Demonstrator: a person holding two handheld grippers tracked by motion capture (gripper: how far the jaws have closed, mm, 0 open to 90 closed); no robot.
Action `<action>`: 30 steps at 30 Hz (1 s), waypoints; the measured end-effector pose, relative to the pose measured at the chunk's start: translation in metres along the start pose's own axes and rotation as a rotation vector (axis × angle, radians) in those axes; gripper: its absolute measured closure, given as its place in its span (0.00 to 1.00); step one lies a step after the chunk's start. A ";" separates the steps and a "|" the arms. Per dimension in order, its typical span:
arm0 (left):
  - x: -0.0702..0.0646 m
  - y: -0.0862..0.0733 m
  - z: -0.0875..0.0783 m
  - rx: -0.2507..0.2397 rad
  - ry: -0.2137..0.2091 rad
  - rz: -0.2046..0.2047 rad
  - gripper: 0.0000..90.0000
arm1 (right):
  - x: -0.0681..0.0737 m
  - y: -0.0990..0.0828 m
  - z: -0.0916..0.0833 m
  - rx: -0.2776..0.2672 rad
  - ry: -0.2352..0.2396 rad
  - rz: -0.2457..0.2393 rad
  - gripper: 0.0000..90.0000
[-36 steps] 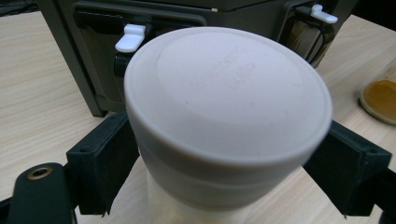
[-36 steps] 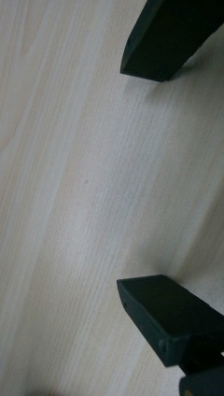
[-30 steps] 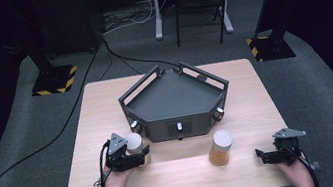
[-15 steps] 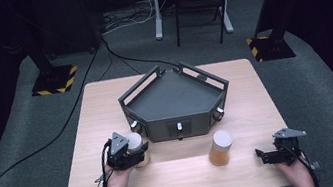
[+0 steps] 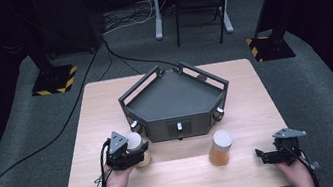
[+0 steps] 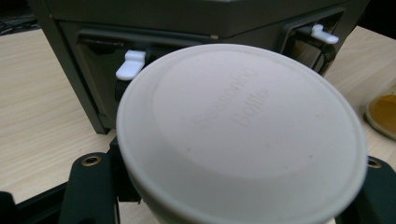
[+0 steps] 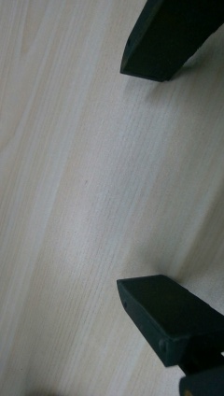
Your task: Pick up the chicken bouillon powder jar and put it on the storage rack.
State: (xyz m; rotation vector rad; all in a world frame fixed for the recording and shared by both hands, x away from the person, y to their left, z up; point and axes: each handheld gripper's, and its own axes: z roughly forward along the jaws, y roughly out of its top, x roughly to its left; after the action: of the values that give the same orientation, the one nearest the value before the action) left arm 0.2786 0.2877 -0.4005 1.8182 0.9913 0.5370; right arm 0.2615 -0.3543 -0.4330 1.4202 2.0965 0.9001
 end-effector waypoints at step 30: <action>-0.004 0.065 -0.028 -0.034 0.000 0.073 0.37 | 0.000 0.000 0.000 0.000 -0.001 0.001 0.00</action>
State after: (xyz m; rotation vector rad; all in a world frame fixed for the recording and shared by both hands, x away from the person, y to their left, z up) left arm 0.2818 0.2862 -0.3291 1.8293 0.9133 0.5944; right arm 0.2615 -0.3541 -0.4330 1.4211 2.0957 0.8995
